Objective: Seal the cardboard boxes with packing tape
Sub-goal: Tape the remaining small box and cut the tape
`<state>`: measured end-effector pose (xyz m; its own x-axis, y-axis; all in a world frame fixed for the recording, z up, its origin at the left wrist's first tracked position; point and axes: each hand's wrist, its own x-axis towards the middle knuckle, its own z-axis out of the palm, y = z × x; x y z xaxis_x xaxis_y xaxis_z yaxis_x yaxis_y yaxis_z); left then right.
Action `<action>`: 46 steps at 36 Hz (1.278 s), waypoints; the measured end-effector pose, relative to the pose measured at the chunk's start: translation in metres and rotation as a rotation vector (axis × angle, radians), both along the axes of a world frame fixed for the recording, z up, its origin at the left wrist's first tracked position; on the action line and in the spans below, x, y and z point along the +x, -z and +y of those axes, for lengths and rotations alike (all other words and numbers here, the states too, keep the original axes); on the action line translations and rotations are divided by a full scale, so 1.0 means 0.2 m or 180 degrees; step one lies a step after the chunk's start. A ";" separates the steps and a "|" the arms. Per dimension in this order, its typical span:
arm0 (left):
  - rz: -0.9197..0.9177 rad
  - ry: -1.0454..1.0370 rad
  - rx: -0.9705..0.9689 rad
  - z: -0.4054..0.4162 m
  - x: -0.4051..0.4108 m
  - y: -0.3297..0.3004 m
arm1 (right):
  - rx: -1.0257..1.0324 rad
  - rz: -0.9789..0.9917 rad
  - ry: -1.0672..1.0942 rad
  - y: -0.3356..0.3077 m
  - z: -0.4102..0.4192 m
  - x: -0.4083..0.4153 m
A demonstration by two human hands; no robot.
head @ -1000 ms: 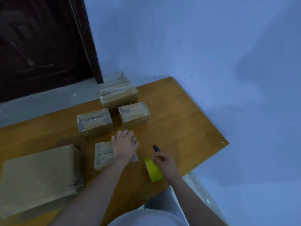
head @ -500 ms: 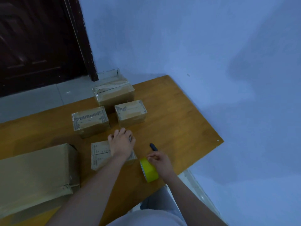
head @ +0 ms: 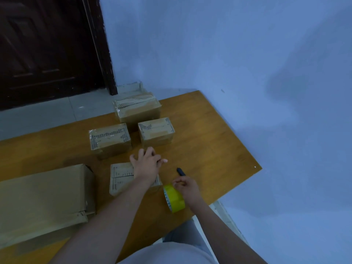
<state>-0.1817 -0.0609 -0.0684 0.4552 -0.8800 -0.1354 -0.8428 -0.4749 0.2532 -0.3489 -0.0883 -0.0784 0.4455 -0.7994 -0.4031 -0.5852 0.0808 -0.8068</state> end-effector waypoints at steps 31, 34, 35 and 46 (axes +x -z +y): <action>-0.0405 0.1187 -0.0568 0.31 -0.02 0.02 | 0.0305 -0.0134 0.0390 -0.02 0.04 0.02; -0.0388 0.1043 -0.0675 0.33 -0.04 0.04 | 0.0328 -0.0127 0.0401 -0.02 0.04 0.03; -0.0364 0.0992 -0.0732 0.33 -0.05 0.05 | 0.0331 -0.0122 0.0396 -0.02 0.04 0.02; 0.0827 0.0483 -0.0497 0.30 -0.06 -0.03 | 0.0418 -0.0173 0.0485 -0.04 0.05 0.01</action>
